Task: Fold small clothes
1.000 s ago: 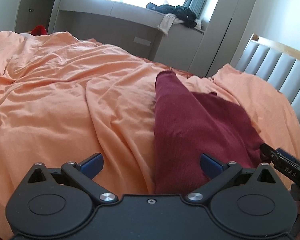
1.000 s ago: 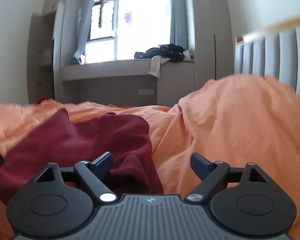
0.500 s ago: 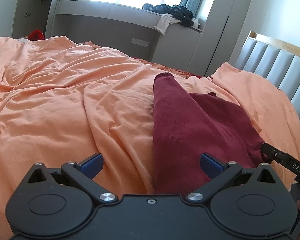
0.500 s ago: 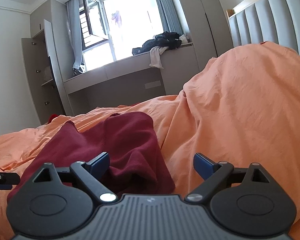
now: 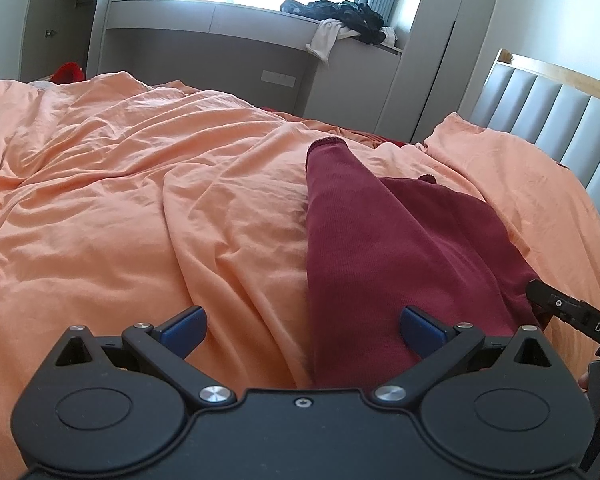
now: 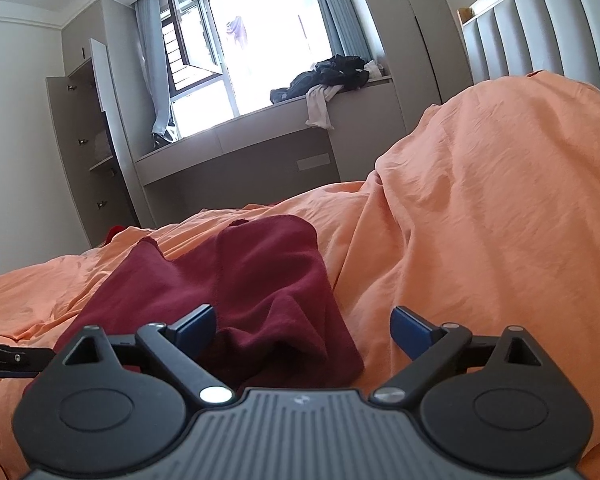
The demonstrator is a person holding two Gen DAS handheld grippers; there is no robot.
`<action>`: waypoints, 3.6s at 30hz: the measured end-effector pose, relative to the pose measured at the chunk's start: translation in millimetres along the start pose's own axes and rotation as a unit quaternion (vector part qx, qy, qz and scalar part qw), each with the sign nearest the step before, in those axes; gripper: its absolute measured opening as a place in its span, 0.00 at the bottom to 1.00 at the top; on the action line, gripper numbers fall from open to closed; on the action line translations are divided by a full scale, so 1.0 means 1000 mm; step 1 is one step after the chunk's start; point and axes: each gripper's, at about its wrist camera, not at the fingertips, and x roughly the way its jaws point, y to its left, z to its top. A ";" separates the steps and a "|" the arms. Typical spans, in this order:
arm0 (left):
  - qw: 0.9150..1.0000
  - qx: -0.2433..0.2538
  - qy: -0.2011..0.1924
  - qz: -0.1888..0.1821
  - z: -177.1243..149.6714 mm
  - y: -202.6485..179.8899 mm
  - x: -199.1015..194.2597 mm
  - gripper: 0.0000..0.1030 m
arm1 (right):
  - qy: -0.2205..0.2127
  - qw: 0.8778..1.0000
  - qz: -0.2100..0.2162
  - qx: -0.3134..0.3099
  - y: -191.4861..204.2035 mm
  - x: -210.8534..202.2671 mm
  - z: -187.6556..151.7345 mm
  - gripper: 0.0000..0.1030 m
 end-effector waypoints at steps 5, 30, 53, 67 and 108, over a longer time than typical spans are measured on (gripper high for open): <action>1.000 0.005 0.002 -0.005 0.005 -0.001 0.006 1.00 | 0.009 1.000 0.023 0.020 -0.001 0.005 0.000 0.93; 0.985 0.059 0.114 -0.112 0.057 0.001 0.079 0.99 | 0.041 0.990 0.054 0.123 -0.011 0.039 -0.010 0.32; 0.990 0.113 0.003 -0.088 0.094 -0.027 0.036 0.16 | -0.077 0.996 0.017 -0.048 0.073 0.011 0.019 0.19; 0.992 0.117 -0.038 -0.004 0.135 0.036 0.015 0.18 | -0.044 0.996 0.079 -0.023 0.130 0.093 0.048 0.19; 0.988 0.040 -0.113 0.093 0.085 0.039 -0.023 0.99 | -0.095 0.994 0.011 -0.050 0.127 0.075 0.014 1.00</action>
